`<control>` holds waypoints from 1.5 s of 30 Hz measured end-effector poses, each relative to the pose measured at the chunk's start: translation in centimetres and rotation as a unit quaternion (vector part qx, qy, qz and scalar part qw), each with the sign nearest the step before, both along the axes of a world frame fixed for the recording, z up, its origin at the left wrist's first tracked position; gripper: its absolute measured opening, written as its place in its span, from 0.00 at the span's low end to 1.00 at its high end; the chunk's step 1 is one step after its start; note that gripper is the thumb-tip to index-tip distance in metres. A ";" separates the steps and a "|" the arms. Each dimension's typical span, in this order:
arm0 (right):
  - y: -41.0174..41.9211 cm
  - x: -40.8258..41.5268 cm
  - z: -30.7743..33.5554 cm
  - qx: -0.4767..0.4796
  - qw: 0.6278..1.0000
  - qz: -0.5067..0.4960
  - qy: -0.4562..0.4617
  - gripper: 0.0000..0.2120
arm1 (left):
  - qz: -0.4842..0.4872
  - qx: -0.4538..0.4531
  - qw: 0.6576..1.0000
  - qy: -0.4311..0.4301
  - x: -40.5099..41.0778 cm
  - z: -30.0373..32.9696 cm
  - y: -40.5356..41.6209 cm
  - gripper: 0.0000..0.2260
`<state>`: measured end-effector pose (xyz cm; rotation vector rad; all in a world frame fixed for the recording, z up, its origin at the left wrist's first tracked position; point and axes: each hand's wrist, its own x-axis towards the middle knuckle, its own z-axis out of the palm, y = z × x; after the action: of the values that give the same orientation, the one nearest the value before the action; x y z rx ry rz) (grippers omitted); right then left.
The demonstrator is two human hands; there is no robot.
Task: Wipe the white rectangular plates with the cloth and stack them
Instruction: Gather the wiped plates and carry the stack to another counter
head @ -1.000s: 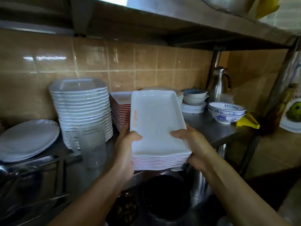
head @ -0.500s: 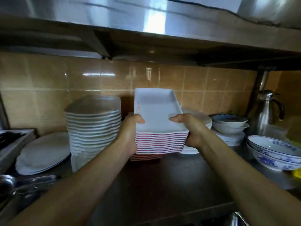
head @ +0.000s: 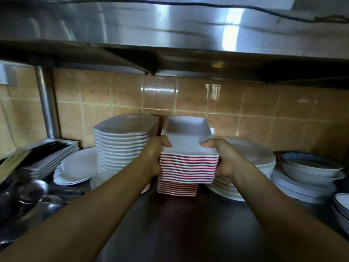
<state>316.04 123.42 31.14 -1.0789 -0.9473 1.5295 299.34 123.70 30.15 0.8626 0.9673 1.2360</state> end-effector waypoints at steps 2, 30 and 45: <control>0.0 0.0 0.0 0.002 1.000 0.005 0.010 0.11 | 0.002 -0.010 1.000 0.019 -0.1 0.1 0.3 0.10; -2.0 -0.4 -3.7 0.485 0.529 -0.179 -0.673 0.47 | -0.032 0.299 0.904 0.303 -2.4 -1.7 -1.7 0.40; 3.1 -0.4 -4.0 0.459 0.523 -0.169 -0.698 0.49 | 0.166 0.420 0.701 0.552 -2.1 -3.6 4.4 0.42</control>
<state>315.68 126.56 27.18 -1.3599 -2.0381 -0.6499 297.28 128.11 26.56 2.4330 1.5390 1.4549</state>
